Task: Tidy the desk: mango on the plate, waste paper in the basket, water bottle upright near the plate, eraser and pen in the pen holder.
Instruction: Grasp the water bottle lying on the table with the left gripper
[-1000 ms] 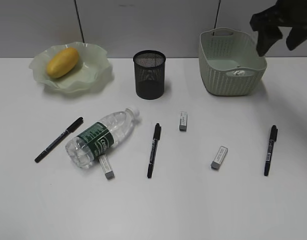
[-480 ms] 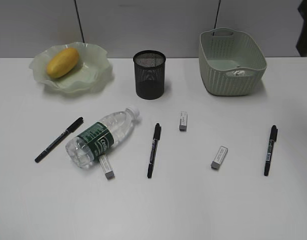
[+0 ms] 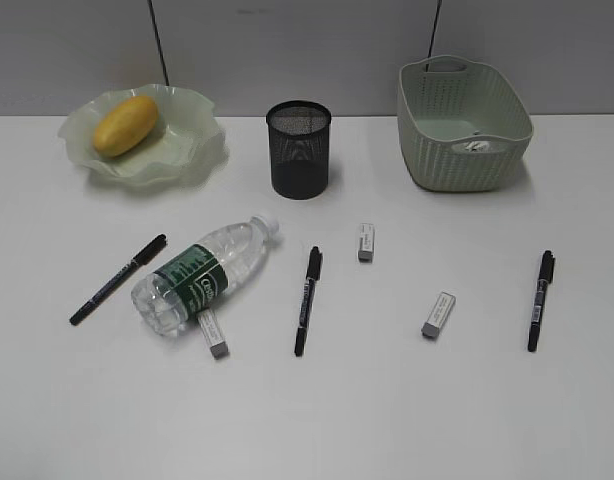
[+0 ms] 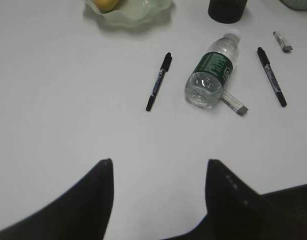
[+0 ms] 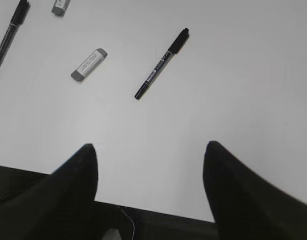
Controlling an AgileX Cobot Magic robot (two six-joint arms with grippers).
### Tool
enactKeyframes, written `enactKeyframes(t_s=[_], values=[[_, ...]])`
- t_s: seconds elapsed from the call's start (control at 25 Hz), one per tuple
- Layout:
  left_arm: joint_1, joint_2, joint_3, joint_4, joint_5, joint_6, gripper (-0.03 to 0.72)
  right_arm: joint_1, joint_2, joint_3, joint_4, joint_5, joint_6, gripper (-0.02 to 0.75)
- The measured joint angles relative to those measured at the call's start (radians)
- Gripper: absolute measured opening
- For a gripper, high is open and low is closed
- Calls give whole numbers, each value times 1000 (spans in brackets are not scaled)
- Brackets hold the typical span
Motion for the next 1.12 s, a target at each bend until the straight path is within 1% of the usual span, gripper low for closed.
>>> enactKeyframes(t_s=[0.32,0.56,0.8,1.12], values=[[0,0,0,0,0,0,444,0,-424,214,0,-33,1,522],[0,0,0,0,0,0,444,0,-660,310,0,-31,1,522],[0,0,0,0,1,0,444,0,-719,362,0,-8,1,522],[0,2,-1,0,-2,0,444,0,-719,365,0,-7,1,522]])
